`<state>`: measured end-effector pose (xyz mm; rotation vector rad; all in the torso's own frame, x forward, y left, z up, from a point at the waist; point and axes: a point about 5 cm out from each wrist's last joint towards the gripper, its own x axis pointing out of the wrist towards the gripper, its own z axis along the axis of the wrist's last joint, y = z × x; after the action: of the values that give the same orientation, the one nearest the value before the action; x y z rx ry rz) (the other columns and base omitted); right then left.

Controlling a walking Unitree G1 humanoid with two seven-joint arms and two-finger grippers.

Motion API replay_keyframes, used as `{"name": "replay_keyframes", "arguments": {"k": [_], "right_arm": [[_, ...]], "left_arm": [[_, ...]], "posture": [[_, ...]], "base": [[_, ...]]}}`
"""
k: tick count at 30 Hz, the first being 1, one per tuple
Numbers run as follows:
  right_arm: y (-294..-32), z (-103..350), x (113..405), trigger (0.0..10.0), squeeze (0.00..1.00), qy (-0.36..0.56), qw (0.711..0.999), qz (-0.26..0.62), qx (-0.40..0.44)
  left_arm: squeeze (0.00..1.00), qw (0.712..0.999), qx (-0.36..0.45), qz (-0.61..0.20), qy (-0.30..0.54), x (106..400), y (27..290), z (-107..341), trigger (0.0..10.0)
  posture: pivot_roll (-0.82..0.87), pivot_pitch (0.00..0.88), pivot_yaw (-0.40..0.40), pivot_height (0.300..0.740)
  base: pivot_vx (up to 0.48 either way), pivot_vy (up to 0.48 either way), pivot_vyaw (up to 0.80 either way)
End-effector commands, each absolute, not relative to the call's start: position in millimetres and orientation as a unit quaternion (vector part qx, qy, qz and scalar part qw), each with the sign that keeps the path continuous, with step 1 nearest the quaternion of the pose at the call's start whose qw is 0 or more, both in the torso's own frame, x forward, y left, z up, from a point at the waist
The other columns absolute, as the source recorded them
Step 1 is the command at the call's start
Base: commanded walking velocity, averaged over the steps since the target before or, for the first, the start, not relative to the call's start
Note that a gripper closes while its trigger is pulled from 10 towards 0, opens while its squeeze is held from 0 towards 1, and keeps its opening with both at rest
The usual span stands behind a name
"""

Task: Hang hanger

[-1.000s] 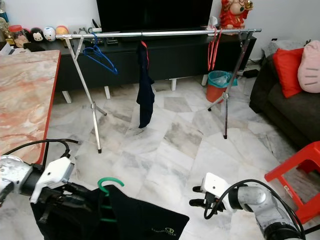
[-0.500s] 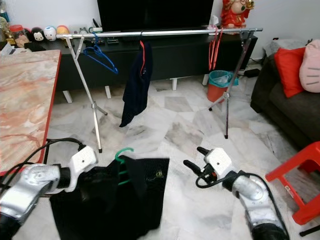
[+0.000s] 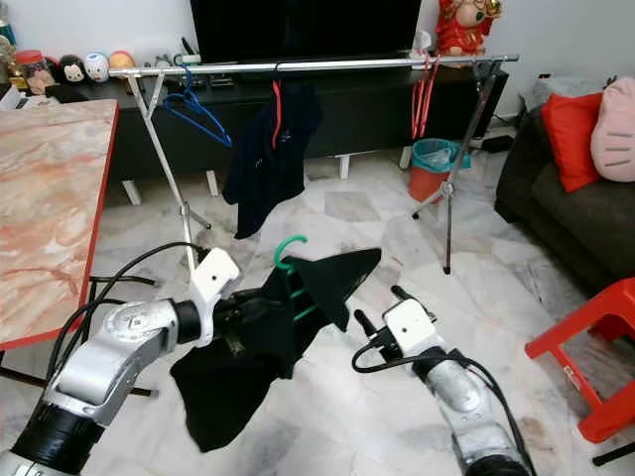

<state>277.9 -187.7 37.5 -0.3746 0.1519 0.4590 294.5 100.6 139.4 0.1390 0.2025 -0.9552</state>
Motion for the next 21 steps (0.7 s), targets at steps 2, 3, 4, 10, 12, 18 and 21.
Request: {"name": "replay_keyframes", "arguments": {"k": [2, 3, 4, 10, 12, 18, 21], "right_arm": [[-172, 26, 267, 10.0, 0.00, 0.095, 0.942, 0.282, -0.154], [-172, 26, 267, 10.0, 0.00, 0.095, 0.942, 0.282, -0.154], [-170, 23, 264, 10.0, 0.00, 0.099, 0.937, 0.296, -0.157], [-161, 16, 255, 10.0, 0.00, 0.120, 0.916, 0.349, -0.159], [-162, 17, 256, 10.0, 0.00, 0.116, 0.920, 0.336, -0.162], [-164, 17, 258, 10.0, 0.00, 0.100, 0.929, 0.308, -0.178], [-166, 15, 258, 10.0, 0.44, 0.101, 0.929, 0.303, -0.185]], "left_arm": [[0.00, 0.882, 0.053, -0.464, 0.065, 298, 92, 158, 10.0], [0.00, 0.882, 0.053, -0.464, 0.065, 298, 92, 158, 10.0], [0.00, 0.882, 0.052, -0.464, 0.065, 298, 89, 159, 10.0], [0.00, 0.871, 0.047, -0.485, 0.061, 294, 77, 161, 10.0], [0.00, 0.871, 0.047, -0.484, 0.061, 294, 76, 161, 10.0], [0.00, 0.860, 0.054, -0.506, 0.050, 288, 75, 162, 10.0], [0.00, 0.852, 0.054, -0.517, 0.054, 284, 76, 160, 10.0]], "posture": [[0.00, 0.000, -0.022, 0.740], [0.00, 0.000, -0.022, 0.740], [0.00, 0.000, -0.022, 0.740], [-0.01, 0.000, -0.019, 0.740], [-0.01, 0.000, -0.019, 0.740], [0.00, 0.000, -0.021, 0.740], [0.00, 0.000, -0.021, 0.740]], "base": [[0.000, 0.000, 0.00], [0.000, 0.000, 0.00], [0.000, 0.000, 0.00], [0.000, 0.000, 0.00], [0.000, 0.000, 0.00], [0.000, 0.000, 0.00], [0.000, 0.000, 0.00]]}}
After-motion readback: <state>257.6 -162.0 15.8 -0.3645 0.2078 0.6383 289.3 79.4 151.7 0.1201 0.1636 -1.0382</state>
